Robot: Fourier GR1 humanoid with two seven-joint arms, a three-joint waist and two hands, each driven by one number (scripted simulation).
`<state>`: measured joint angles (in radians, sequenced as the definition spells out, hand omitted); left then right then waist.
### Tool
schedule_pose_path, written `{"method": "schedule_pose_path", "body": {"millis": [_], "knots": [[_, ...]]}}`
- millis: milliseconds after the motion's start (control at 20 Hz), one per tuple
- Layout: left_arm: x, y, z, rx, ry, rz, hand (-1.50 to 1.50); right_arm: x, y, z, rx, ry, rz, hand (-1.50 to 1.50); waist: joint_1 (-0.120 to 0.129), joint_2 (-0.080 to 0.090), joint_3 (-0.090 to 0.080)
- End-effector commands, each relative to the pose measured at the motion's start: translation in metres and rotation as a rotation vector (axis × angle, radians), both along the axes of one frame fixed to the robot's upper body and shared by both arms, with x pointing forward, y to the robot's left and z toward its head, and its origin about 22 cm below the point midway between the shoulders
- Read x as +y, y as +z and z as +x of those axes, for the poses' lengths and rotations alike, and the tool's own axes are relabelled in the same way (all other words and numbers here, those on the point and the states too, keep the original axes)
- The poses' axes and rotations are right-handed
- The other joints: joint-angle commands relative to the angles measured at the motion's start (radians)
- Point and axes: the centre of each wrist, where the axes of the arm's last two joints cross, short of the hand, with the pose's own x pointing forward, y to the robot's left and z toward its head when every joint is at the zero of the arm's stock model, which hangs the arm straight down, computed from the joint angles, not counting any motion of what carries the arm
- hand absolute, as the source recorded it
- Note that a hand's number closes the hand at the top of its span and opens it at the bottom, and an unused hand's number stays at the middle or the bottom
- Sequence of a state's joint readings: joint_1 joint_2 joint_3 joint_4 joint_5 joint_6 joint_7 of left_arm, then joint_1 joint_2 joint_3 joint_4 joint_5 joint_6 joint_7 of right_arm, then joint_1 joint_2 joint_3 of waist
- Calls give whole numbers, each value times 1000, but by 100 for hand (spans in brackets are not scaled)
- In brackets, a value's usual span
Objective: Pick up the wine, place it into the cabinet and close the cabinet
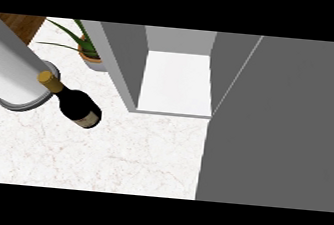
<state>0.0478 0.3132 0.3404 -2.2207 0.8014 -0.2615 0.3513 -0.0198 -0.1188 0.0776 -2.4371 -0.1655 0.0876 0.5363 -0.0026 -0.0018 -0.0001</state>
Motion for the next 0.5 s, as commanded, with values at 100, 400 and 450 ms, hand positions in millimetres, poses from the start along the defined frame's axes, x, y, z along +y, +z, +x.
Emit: {"method": "schedule_pose_path", "body": {"millis": [100,400,450], "knots": [[29,-4,17,35,31,-12,-150,1,16,-32,-52,11,36,-150,-2,0,0],[43,-37,30,123,17,-10,-150,1,16,-36,-52,19,36,-150,-5,0,0],[47,-53,46,139,21,-5,-150,0,11,-27,-34,28,20,-150,-8,2,0]]}}
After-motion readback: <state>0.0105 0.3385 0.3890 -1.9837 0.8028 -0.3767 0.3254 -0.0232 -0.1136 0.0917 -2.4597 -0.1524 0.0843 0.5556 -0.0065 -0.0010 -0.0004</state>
